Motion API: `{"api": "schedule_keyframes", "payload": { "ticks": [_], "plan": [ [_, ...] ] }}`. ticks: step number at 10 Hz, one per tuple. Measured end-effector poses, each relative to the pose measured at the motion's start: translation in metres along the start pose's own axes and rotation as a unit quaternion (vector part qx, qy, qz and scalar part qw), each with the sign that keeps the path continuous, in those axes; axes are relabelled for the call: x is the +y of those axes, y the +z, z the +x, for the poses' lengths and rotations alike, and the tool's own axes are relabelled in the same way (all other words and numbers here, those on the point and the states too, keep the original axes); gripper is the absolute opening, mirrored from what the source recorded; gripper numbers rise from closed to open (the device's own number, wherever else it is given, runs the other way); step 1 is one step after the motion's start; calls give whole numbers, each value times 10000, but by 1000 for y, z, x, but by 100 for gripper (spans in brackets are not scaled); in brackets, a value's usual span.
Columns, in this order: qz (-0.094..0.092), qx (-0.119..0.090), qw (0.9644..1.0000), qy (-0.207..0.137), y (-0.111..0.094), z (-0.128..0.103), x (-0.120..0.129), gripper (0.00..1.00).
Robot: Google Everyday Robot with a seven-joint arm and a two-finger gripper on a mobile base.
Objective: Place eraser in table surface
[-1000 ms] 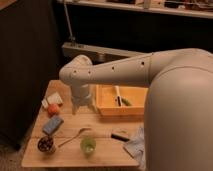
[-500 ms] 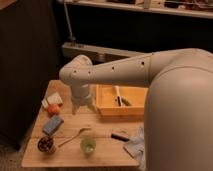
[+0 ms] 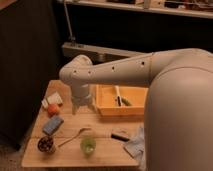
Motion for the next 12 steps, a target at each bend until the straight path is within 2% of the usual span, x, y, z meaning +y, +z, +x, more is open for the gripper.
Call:
{"api": "schedule_keyframes", "payload": {
  "ticks": [7, 9, 10, 12],
  "plan": [
    [1, -1, 10000, 4, 0, 0, -1, 65],
    [-99, -147, 9998, -134, -7, -2, -13, 65],
    [-141, -275, 9993, -201, -12, -4, -28, 65],
    [-359, -694, 9954, -556, -26, -4, -73, 65]
  ]
}}
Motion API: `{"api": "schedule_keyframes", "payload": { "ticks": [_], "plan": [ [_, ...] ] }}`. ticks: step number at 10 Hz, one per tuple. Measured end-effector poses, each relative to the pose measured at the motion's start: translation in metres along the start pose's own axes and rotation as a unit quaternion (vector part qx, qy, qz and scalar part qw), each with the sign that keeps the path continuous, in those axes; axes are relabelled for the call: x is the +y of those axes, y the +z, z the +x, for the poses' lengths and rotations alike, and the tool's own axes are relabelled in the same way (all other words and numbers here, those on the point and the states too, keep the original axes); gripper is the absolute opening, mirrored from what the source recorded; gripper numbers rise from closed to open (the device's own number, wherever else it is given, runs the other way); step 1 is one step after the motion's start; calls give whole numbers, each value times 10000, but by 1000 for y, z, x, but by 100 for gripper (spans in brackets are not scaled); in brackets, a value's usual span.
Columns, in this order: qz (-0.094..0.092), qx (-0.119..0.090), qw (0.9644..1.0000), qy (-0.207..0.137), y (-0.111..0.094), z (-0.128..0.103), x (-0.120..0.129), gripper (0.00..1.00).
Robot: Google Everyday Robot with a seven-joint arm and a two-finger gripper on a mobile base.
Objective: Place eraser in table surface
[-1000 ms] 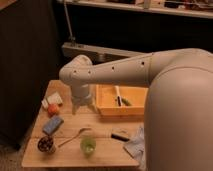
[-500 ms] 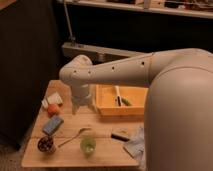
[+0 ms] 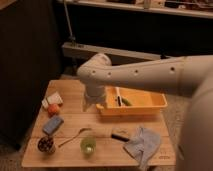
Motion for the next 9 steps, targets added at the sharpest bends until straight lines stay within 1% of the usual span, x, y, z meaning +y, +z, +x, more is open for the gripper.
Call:
{"api": "schedule_keyframes", "payload": {
  "ticks": [1, 2, 3, 4, 6, 7, 8, 9],
  "plan": [
    [-244, -241, 9990, -292, -14, 1, -24, 65],
    [-423, -446, 9966, -543, -26, 1, -44, 65],
    [-564, -673, 9930, -786, -39, 1, -60, 65],
    [-639, -869, 9896, -954, -49, 1, -75, 65],
    [-702, -1209, 9826, -1226, -67, 1, -99, 65],
    [-691, -1226, 9822, -1241, -69, 3, -103, 65],
    [-673, -1173, 9827, -1268, -67, 4, -101, 65],
    [-657, -1084, 9801, -1530, -55, 10, -96, 65]
  ]
}}
